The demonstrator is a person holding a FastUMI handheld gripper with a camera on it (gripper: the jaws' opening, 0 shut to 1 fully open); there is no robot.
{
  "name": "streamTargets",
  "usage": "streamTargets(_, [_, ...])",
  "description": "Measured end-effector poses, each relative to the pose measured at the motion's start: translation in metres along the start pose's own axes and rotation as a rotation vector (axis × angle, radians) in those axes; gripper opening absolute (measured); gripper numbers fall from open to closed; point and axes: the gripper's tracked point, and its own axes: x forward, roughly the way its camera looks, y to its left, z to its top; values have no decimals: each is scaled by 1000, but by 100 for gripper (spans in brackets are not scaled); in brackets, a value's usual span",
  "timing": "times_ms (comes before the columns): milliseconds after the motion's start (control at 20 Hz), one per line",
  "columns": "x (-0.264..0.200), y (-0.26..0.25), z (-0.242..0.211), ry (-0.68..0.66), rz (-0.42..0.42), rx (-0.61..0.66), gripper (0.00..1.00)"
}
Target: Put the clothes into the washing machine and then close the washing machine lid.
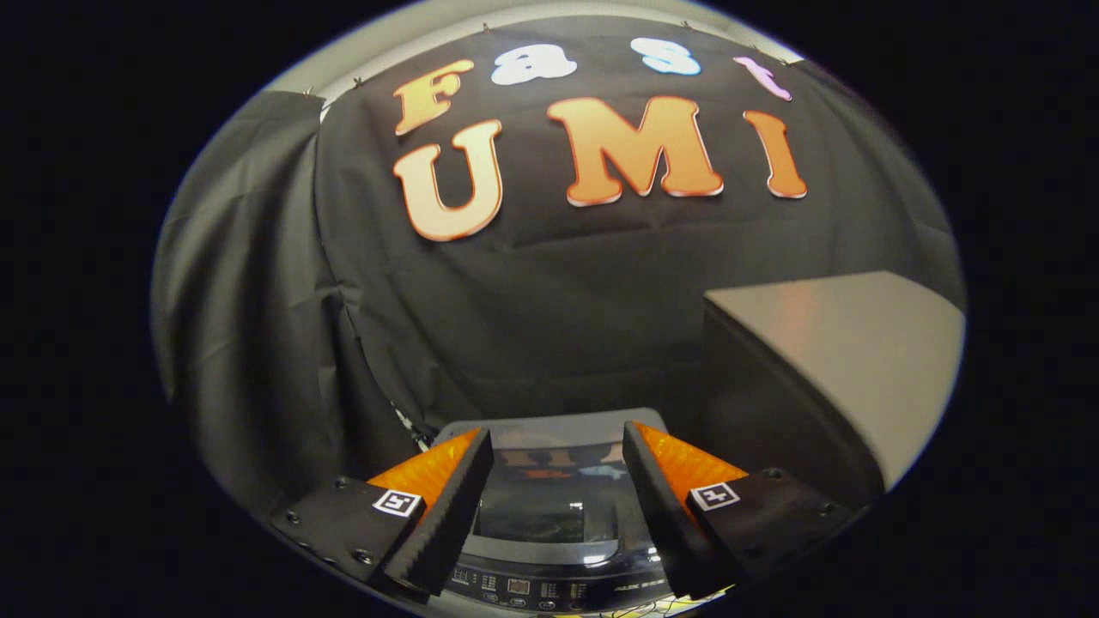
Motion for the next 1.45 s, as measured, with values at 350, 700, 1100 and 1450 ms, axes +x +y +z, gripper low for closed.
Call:
streamTargets(350, [-111, -43, 103, -141, 21, -34, 99])
streamTargets(700, [-229, -124, 163, -258, -39, -70, 99])
streamTargets(1100, [-338, -204, 184, -339, -93, -125, 99])
streamTargets(1450, [-408, -266, 179, -346, -195, -199, 99])
